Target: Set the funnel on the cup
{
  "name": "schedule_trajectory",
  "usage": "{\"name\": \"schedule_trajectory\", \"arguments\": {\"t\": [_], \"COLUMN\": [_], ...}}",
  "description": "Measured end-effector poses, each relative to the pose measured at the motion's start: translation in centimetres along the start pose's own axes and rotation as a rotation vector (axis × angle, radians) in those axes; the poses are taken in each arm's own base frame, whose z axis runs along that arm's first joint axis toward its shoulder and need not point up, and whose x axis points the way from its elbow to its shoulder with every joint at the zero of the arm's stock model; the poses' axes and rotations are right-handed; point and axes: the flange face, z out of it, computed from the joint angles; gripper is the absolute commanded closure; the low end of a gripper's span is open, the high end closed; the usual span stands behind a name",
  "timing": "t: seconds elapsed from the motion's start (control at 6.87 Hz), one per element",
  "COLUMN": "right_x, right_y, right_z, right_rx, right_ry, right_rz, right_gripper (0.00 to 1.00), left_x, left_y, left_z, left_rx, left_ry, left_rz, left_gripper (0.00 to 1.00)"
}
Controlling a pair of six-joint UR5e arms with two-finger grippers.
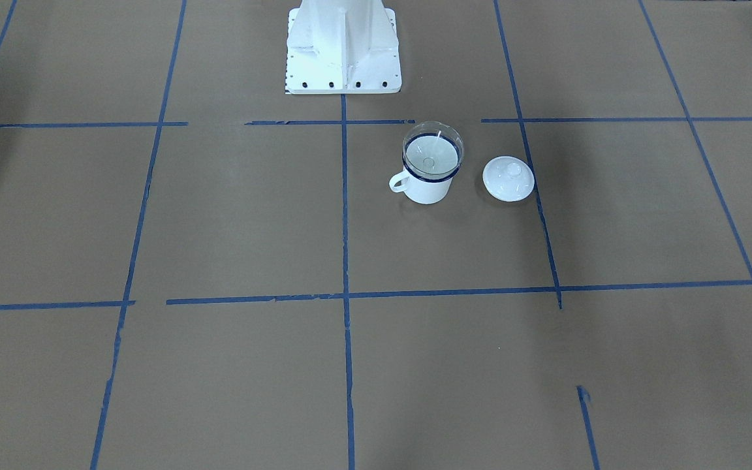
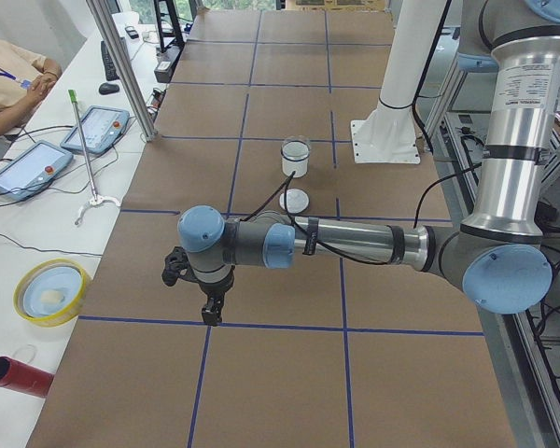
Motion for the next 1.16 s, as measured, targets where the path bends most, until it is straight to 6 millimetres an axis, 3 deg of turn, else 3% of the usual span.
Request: {"name": "schedule_trajectory", "arguments": {"t": [0.29,0.73,1.16], "right_x": [0.0,0.0,0.0], "right_y": [0.0,0.0,0.0], "right_z": [0.0,0.0,0.0], "right_rx": [0.000,0.000,0.000], "right_ry": [0.000,0.000,0.000], "right_rz": [0.000,0.000,0.000], "right_gripper": [0.00,0.00,0.00], "left_x": [0.8,1.4,2.0], "left_y": [0.7,3.2,3.6], "left_z": [-0.8,-1.1,-1.7], "left_rx": [0.007,0.008,0.023], "left_ry": [0.007,0.010,0.005], "left_rz": [0.004,0.005,0.019], "left_gripper": [0.00,0.00,0.00]}}
